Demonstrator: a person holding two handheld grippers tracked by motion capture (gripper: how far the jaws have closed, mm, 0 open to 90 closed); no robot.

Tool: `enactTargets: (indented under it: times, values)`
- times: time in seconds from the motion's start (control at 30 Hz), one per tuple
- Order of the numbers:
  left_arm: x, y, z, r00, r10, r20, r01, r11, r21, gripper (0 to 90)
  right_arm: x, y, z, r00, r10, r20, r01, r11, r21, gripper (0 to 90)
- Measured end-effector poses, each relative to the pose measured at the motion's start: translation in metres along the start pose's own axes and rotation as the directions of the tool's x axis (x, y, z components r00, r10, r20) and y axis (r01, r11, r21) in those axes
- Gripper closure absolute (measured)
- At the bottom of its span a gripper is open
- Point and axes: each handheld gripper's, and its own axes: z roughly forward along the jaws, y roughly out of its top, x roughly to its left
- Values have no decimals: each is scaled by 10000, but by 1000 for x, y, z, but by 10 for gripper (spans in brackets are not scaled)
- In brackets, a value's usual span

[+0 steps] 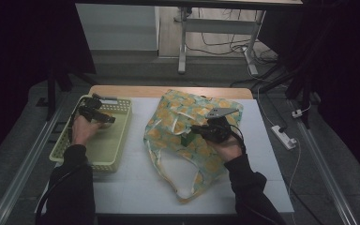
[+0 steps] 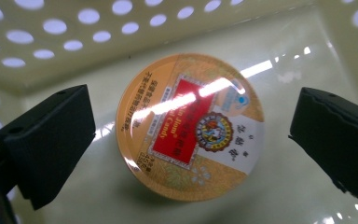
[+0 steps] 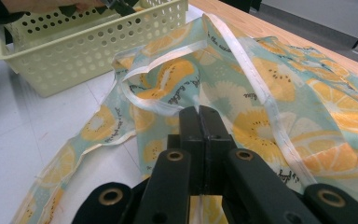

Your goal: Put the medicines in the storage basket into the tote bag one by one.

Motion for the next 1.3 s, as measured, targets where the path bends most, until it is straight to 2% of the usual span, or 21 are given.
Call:
enactTargets:
  times: [0.07,0.13,0.27,0.33,0.5,0.67,0.77,0.93,1.07,1.3]
  values:
    - [1,0,3,10000,-42,-26,42,9998,188,11,0,0,0,10000,1,-15,-1,10000,-5,896]
    - [0,0,6,9997,-81,-249,92,9990,444,24,0,0,0,10000,-9,1,9,10000,-11,896]
    - [-1,-1,8,9997,-89,-234,108,9963,847,121,1,0,0,10000,-19,-15,19,10000,-1,896]
    - [-2,-1,6,9994,-278,-217,296,9955,905,201,0,0,0,10000,-32,-22,32,10000,11,896]
    - [-4,0,4,9980,-413,-468,463,9927,1111,207,0,1,-1,10000,-40,-3,40,10000,-30,896]
    - [-4,-1,-7,9971,-613,-457,644,9954,703,208,0,1,-2,10000,-29,21,29,10000,-54,896]
    - [-3,-2,-14,9955,-940,-78,942,9951,304,209,0,1,-2,10000,-21,23,21,10000,-86,896]
    - [-6,-5,-27,9962,-853,153,854,9963,-98,209,1,2,-2,10000,-27,30,28,9999,-115,896]
    - [-12,-5,-42,9975,-611,360,630,9964,-561,209,0,1,-3,10000,5,16,-5,10000,-96,896]
    - [-33,-6,-60,9980,348,535,-295,9948,-972,210,0,2,-2,10000,32,11,-32,10000,-92,897]
